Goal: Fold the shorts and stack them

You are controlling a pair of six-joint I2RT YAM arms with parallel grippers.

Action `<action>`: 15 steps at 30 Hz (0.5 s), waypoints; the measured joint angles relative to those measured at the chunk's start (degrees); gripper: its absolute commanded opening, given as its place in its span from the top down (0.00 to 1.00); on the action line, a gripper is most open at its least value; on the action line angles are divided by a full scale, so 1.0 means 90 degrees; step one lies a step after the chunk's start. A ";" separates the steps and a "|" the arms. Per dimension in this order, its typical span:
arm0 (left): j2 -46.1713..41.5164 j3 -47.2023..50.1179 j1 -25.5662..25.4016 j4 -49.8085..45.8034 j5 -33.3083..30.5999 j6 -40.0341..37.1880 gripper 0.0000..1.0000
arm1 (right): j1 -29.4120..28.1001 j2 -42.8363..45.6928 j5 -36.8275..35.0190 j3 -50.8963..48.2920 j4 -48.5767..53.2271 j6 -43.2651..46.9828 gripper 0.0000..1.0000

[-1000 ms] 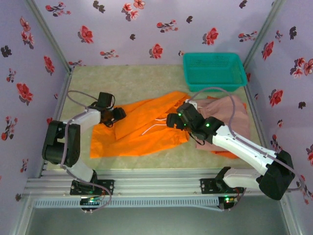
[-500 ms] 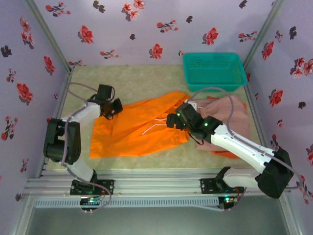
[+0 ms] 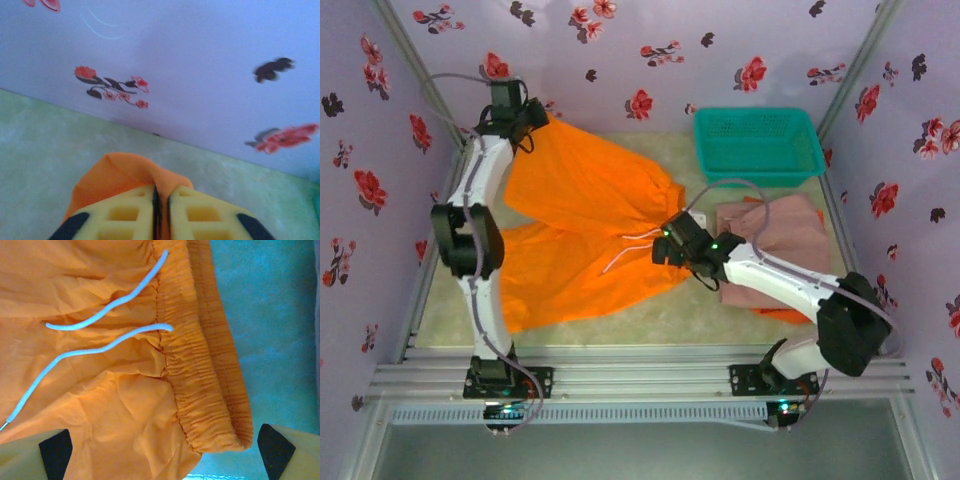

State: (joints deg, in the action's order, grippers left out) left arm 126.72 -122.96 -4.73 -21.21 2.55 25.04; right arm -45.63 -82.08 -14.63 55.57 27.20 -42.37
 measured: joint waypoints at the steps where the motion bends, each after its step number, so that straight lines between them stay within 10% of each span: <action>1: 0.0459 -0.0510 0.0029 -0.0160 0.0007 -0.0032 0.52 | 0.0000 -0.0080 0.0002 0.0073 0.0002 0.0002 0.02; 7: 0.1642 -0.1783 0.0129 -0.1253 0.0270 -0.0192 0.03 | 0.0070 -0.0515 0.0032 0.0891 0.0012 0.0272 0.02; 15: -0.2004 0.1868 0.0141 -0.0578 0.0585 0.0041 0.01 | 0.0857 -0.2526 0.0675 0.3704 0.0032 0.0670 0.02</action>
State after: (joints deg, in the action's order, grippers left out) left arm 108.68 -106.15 -3.46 -26.41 7.81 25.41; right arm -37.91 -104.81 -8.56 88.90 27.49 -36.34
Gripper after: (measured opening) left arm 0.993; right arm 0.979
